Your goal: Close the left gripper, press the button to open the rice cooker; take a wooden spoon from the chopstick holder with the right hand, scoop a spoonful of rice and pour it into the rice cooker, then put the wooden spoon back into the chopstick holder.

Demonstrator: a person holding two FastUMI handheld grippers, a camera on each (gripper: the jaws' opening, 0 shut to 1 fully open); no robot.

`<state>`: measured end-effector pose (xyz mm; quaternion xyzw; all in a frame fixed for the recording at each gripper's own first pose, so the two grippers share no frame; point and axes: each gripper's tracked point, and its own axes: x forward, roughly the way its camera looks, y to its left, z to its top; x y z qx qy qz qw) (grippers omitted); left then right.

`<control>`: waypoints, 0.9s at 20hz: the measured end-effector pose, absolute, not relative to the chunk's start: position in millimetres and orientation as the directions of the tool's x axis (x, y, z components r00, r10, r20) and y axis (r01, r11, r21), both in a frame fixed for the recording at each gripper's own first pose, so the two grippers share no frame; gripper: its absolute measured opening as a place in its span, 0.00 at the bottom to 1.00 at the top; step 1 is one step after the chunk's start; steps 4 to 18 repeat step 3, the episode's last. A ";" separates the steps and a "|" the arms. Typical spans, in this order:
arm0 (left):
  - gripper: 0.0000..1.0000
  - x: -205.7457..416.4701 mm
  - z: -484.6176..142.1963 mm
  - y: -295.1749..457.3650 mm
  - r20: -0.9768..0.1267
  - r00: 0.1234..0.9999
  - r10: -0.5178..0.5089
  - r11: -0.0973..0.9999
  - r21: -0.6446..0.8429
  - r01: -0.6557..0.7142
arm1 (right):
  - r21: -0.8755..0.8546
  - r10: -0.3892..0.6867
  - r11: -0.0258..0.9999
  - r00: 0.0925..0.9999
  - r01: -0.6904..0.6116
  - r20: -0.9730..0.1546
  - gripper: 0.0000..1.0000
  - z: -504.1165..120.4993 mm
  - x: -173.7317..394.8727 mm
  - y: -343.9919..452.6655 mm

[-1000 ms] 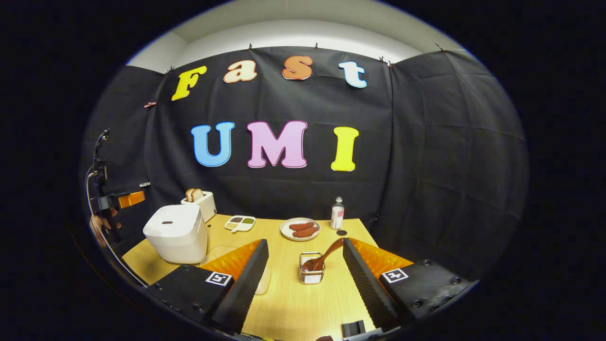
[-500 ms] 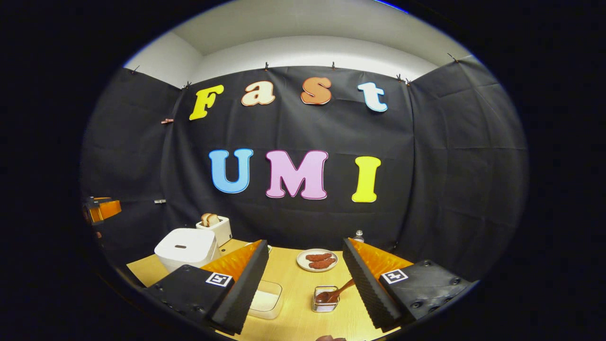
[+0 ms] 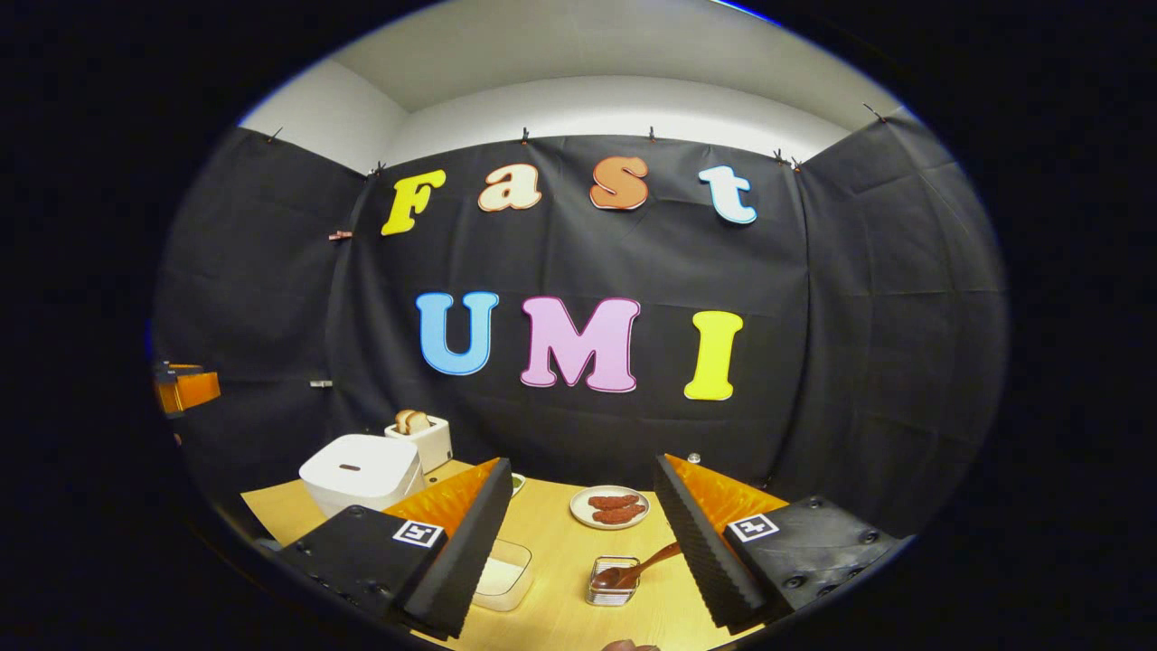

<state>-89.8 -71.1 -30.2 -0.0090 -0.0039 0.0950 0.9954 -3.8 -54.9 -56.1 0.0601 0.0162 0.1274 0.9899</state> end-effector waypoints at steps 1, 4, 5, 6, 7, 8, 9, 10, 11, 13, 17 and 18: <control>0.95 -92.4 -29.4 -73.3 0.008 0.980 0.198 0.980 -0.026 -0.197 | 0.120 0.252 0.961 0.968 -0.248 -0.014 0.98 -56.1 -2.7 -59.3; 0.95 -93.9 -29.0 -78.5 0.008 0.978 0.207 0.977 -0.048 -0.206 | 0.117 0.256 0.960 0.966 -0.253 -0.016 0.98 -57.5 -3.4 -64.6; 0.95 -93.9 -29.0 -78.5 0.008 0.978 0.207 0.977 -0.048 -0.206 | 0.117 0.256 0.960 0.966 -0.253 -0.016 0.98 -57.5 -3.4 -64.6; 0.95 -93.9 -29.0 -78.5 0.008 0.978 0.207 0.977 -0.048 -0.206 | 0.117 0.256 0.960 0.966 -0.253 -0.016 0.98 -57.5 -3.4 -64.6; 0.95 -93.9 -29.0 -78.5 0.008 0.978 0.207 0.977 -0.048 -0.206 | 0.117 0.256 0.960 0.966 -0.253 -0.016 0.98 -57.5 -3.4 -64.6; 0.95 -93.9 -29.0 -78.5 0.008 0.978 0.207 0.977 -0.048 -0.206 | 0.117 0.256 0.960 0.966 -0.253 -0.016 0.98 -57.5 -3.4 -64.6; 0.95 -93.9 -29.0 -78.5 0.008 0.978 0.207 0.977 -0.048 -0.206 | 0.117 0.256 0.960 0.966 -0.253 -0.016 0.98 -57.5 -3.4 -64.6; 0.95 -93.9 -29.0 -78.5 0.008 0.978 0.207 0.977 -0.048 -0.206 | 0.117 0.256 0.960 0.966 -0.253 -0.016 0.98 -57.5 -3.4 -64.6; 0.95 -93.9 -29.0 -78.5 0.008 0.978 0.207 0.977 -0.048 -0.206 | 0.117 0.256 0.960 0.966 -0.253 -0.016 0.98 -57.5 -3.4 -64.6; 0.95 -93.9 -29.0 -78.5 0.008 0.978 0.207 0.977 -0.048 -0.206 | 0.117 0.256 0.960 0.966 -0.253 -0.016 0.98 -57.5 -3.4 -64.6; 0.95 -93.9 -29.0 -78.5 0.008 0.978 0.207 0.977 -0.048 -0.206 | 0.117 0.256 0.960 0.966 -0.253 -0.016 0.98 -57.5 -3.4 -64.6; 0.95 -93.9 -29.0 -78.5 0.008 0.978 0.207 0.977 -0.048 -0.206 | 0.117 0.256 0.960 0.966 -0.253 -0.016 0.98 -57.5 -3.4 -64.6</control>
